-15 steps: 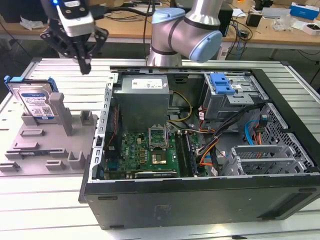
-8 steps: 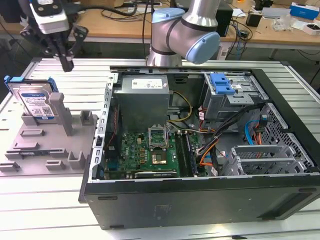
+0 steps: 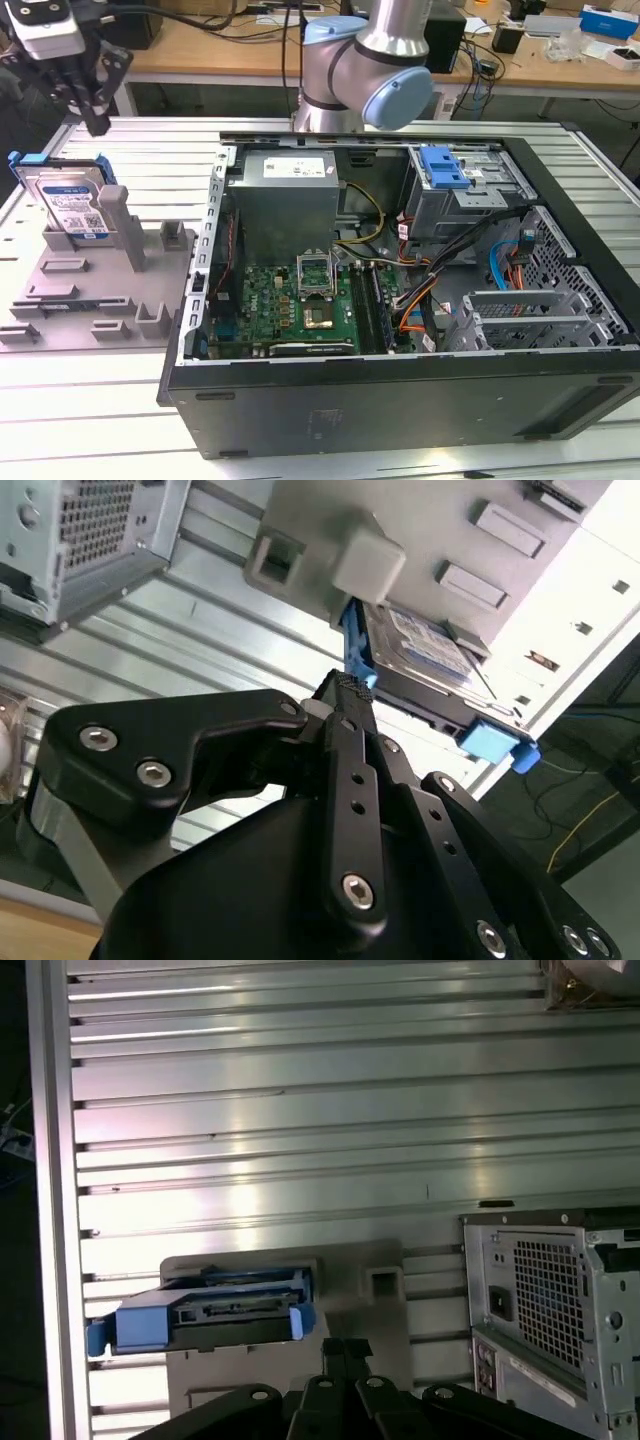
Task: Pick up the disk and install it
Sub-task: 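Reach for the disk, then pick up the disk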
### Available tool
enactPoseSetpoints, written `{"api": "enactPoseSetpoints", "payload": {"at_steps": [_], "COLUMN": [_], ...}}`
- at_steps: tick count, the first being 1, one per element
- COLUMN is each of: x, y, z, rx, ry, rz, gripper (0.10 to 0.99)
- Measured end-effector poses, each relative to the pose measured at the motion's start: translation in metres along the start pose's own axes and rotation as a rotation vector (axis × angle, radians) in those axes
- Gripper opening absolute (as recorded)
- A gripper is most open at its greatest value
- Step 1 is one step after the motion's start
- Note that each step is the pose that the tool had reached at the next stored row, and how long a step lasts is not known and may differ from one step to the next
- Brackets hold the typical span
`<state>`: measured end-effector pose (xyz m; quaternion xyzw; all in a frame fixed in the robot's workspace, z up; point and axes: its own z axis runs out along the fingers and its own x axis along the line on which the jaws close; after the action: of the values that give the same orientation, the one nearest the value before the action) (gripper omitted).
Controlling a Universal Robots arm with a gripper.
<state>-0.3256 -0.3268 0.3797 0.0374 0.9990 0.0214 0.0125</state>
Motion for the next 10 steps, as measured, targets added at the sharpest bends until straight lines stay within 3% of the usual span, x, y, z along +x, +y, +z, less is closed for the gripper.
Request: {"api": "enactPoseSetpoints", "payload": {"at_steps": [4, 10], "x": [0.0168, 0.0199], "y": [0.0064, 0.0062], "z": [0.0013, 0.0013], "rx": [0.0, 0.0], "ry": [0.0002, 0.0], "rz": [0.0, 0.0], "gripper": [0.106, 0.106]}}
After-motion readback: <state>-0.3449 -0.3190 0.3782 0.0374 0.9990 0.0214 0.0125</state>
